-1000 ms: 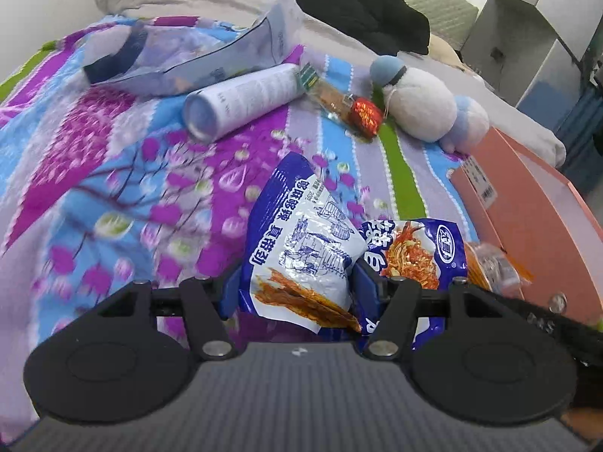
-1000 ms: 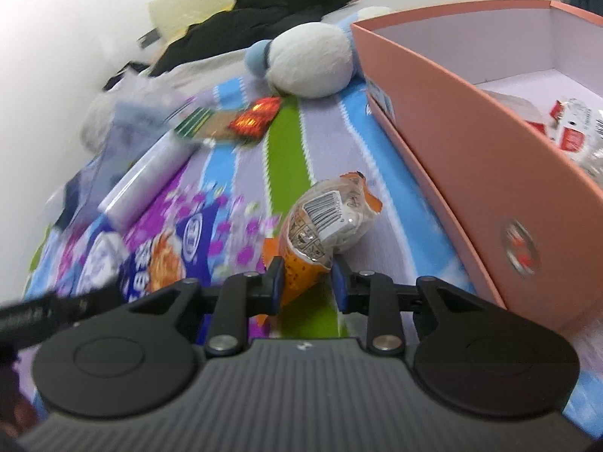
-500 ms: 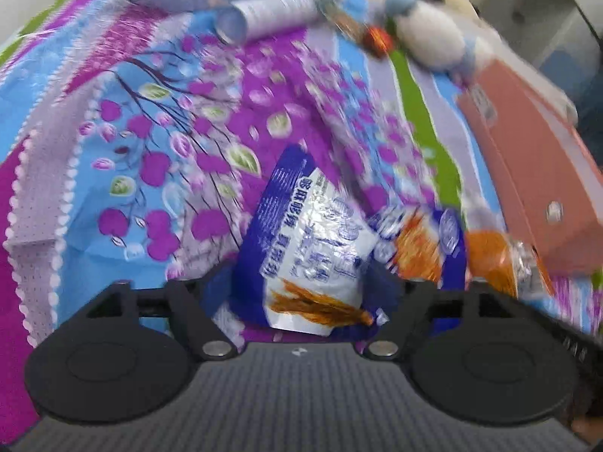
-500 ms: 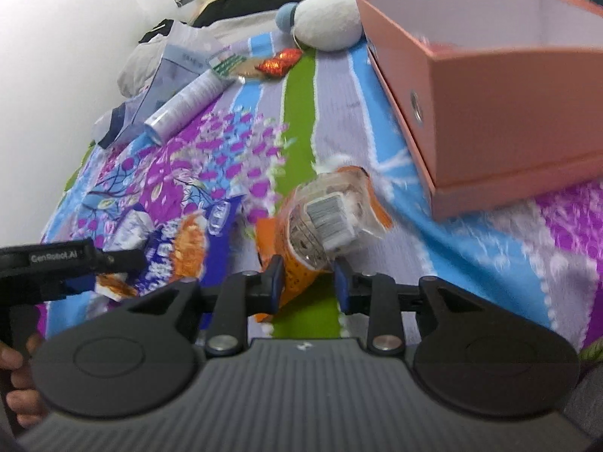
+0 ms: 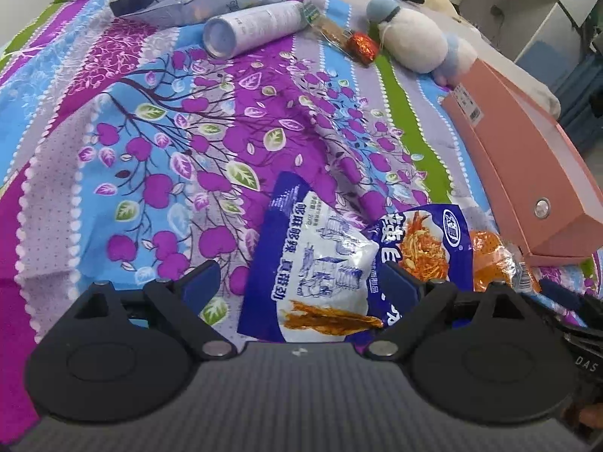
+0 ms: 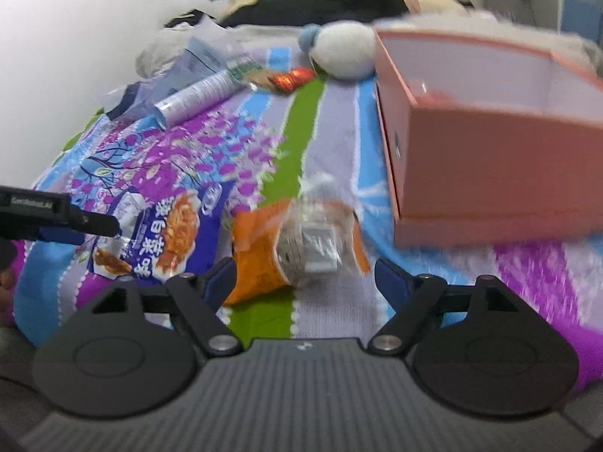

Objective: Organize snacks
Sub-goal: 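Lift the blue packets with the left tool while the right tool lifts the orange snack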

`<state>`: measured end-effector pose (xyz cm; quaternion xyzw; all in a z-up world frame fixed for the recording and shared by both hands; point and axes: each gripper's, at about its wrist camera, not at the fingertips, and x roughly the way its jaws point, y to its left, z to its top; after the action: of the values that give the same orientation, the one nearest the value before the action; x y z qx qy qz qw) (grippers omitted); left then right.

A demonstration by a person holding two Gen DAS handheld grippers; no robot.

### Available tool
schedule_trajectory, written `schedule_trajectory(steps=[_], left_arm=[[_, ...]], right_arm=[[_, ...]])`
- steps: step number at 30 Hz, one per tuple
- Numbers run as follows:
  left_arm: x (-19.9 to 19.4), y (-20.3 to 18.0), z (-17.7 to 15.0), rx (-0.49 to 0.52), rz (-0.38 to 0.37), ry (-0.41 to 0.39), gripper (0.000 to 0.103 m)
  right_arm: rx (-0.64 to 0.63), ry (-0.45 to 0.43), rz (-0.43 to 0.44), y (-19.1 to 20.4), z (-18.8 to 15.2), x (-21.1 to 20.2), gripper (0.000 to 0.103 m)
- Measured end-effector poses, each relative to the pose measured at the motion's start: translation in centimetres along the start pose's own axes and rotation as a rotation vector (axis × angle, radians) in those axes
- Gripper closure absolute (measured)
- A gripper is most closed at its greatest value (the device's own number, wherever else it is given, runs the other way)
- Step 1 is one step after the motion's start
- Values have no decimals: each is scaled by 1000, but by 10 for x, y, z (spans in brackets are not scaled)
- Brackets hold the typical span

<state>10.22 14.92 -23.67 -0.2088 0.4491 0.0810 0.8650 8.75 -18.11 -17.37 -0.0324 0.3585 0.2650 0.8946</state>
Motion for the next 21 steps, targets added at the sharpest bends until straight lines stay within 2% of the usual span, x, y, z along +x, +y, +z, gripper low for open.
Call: schedule_trajectory(steps=[6,13,19,21], left_arm=[[9,-8,-1,35,-19,17,9],[17,-17,-3,94,6,-3,10],[26,-25,-3,132,52,-2,14],[27,-28,-3,141,66,-2,15]], right_arm=[[-68,-38,-17,11,11,9,20],[-125,-14,-68,13,11,34,20],[-122,37,19,14,2,51,20],[-109,34,16,15,1,52,20]])
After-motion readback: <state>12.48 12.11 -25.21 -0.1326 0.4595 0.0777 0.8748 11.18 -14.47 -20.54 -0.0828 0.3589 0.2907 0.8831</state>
